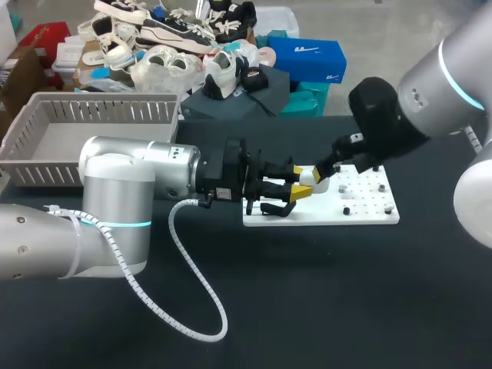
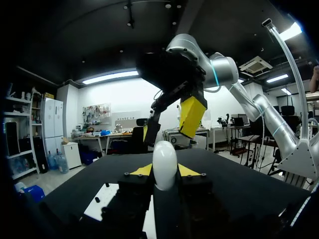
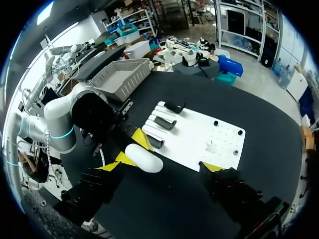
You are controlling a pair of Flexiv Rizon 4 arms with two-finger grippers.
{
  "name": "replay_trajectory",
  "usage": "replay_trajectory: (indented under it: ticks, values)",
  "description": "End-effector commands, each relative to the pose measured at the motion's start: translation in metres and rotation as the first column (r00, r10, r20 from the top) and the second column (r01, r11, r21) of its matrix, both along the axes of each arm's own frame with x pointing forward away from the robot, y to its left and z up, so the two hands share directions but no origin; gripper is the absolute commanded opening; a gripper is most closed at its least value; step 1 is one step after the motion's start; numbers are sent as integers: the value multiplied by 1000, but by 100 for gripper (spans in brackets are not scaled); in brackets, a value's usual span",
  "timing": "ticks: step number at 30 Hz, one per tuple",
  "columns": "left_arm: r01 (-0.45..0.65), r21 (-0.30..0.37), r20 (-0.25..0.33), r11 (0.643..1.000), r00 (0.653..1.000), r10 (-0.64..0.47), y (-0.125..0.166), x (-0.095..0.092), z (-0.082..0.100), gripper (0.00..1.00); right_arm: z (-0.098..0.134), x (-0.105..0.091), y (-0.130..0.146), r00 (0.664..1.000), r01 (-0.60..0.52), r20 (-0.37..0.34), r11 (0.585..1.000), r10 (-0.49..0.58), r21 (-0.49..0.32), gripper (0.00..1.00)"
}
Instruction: Pick up each earbud case from the left stands, insert the matching earbuds, close the lid, and place the case in the box.
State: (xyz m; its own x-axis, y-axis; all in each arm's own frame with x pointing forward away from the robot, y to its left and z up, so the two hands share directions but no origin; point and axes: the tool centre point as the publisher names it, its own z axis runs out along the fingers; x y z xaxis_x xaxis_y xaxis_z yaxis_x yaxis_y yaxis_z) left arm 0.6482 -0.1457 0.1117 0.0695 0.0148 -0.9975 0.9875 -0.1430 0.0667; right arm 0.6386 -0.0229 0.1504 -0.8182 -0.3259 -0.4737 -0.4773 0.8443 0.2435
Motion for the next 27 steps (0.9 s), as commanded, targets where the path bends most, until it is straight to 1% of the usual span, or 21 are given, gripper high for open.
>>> replay_trajectory:
  ticks: [1, 7, 13, 19, 27]
  values:
    - [2, -2, 1, 1000, 1000, -2, 0, 1, -1, 0, -9, -3, 1, 1000, 3, -5, 1000, -3, 11, 100]
    - [2, -2, 1, 1000, 1000, -2, 0, 1, -1, 0, -19, -1, -1, 1000, 8, -25, 1000, -8, 13, 100]
    - [2, -2, 1, 1000, 1000, -2, 0, 1, -1, 0, -23, 2, -3, 999, 11, -36, 1000, -10, 13, 100]
    - [2, -2, 1, 1000, 1000, -2, 0, 1, -1, 0, -25, 4, -6, 999, 13, -42, 1000, -12, 12, 100]
    - [2, -2, 1, 1000, 1000, -2, 0, 1, -1, 0, -22, 7, -10, 999, 24, -38, 1000, -23, 6, 100]
